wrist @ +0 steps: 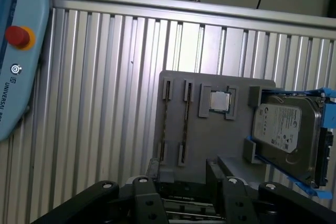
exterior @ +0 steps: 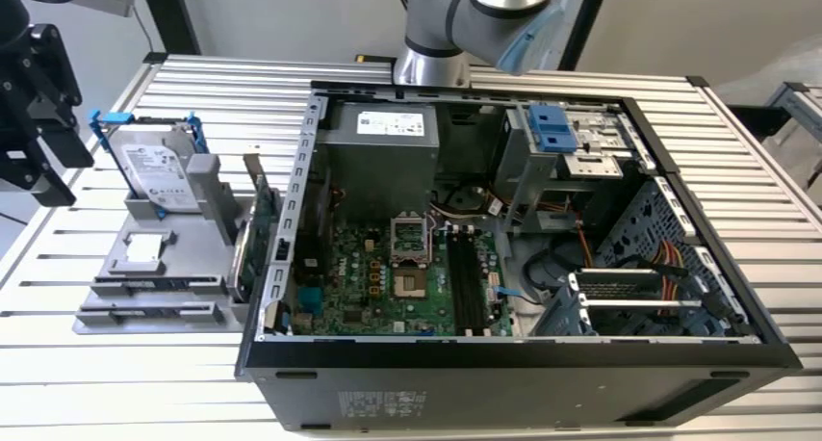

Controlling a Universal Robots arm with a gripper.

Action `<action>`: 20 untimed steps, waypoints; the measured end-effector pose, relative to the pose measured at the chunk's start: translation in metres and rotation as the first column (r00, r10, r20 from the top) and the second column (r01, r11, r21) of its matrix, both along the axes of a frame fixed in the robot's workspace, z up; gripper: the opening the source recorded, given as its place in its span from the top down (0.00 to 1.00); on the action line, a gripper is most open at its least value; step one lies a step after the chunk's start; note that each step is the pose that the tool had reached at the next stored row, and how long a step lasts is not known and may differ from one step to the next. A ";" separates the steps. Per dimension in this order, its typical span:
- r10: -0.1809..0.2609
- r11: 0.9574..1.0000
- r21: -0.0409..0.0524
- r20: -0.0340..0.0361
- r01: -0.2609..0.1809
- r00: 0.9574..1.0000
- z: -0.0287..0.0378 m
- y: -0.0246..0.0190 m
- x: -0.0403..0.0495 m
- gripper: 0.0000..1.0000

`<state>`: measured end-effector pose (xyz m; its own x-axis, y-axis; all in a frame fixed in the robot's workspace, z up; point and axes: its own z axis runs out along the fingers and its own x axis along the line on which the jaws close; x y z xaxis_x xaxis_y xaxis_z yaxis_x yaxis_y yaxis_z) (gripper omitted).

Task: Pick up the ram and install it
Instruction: 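Pick up the ram and move it above insertion slot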

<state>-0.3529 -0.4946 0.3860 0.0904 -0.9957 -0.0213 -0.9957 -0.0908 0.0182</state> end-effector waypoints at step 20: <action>-0.005 1.000 -0.003 0.000 0.005 1.000 -0.0050 0.0000 0.0000 0.00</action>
<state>-0.3529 -0.4946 0.3810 0.0859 -0.9961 -0.0183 -0.9961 -0.0862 0.0183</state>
